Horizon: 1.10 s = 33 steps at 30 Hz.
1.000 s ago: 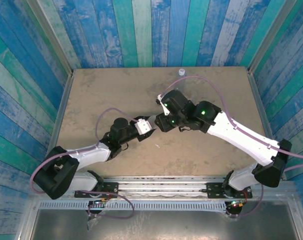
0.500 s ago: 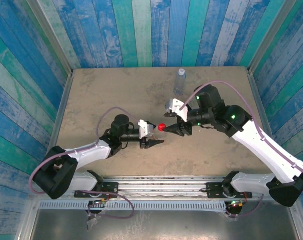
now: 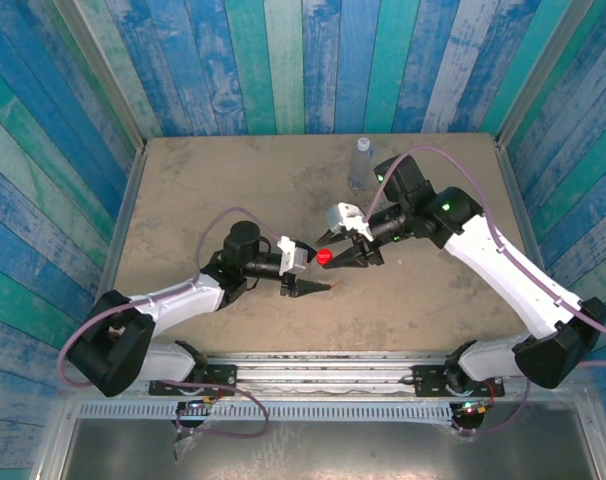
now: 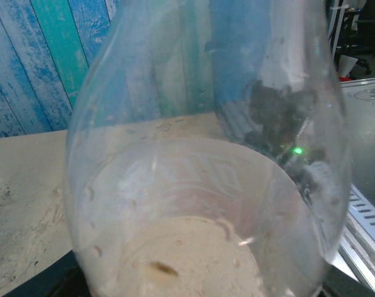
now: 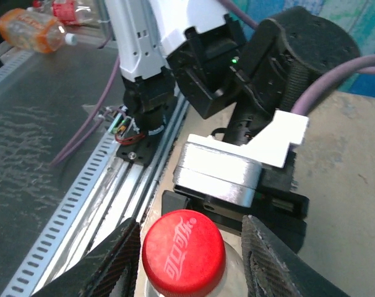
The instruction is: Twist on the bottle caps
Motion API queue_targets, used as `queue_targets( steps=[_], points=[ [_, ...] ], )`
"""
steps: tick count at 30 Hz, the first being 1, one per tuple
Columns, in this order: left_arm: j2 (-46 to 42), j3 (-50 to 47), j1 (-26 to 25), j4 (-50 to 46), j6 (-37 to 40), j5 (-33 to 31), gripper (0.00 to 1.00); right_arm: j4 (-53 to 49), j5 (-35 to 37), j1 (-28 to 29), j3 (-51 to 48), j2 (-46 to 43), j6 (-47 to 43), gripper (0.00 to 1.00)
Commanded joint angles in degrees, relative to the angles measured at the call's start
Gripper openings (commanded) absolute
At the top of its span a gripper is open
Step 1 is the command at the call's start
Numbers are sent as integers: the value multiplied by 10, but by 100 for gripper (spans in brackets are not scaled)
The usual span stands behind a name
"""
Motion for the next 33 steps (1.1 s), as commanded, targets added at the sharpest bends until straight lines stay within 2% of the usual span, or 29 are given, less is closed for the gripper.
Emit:
queue_targets(
  steps=[1,5,9,12,15,17,20,25,26,29,33],
  points=[
    [18,18,1,-29,19,26,60,-45,-48,-2,16,9,-36,42],
    [18,20,0,-37,26,28,60,-45,-59,-1,17,12,-37,36],
    [19,21,1,-41,29,25,60,-45,-65,-1,18,12,-39,35],
    [18,21,0,-41,23,19,60,-45,-65,-1,19,14,-35,29],
    [12,17,0,-17,-2,-17,59,-40,-58,-1,18,14,-20,24],
    [4,8,0,13,-30,-76,59,-23,-39,-1,16,13,15,21],
    [-9,-6,0,56,-55,-174,55,61,33,2,-7,0,140,15],
    [-24,-30,0,122,-88,-327,54,255,232,10,-110,-61,387,14],
    [-24,-35,-1,135,-94,-354,54,280,267,18,-128,-73,424,11],
    [-44,-47,-1,156,-96,-400,54,335,403,73,-169,-106,500,10],
    [-43,-51,-5,161,-86,-418,54,339,586,136,-180,-117,575,6]
  ],
)
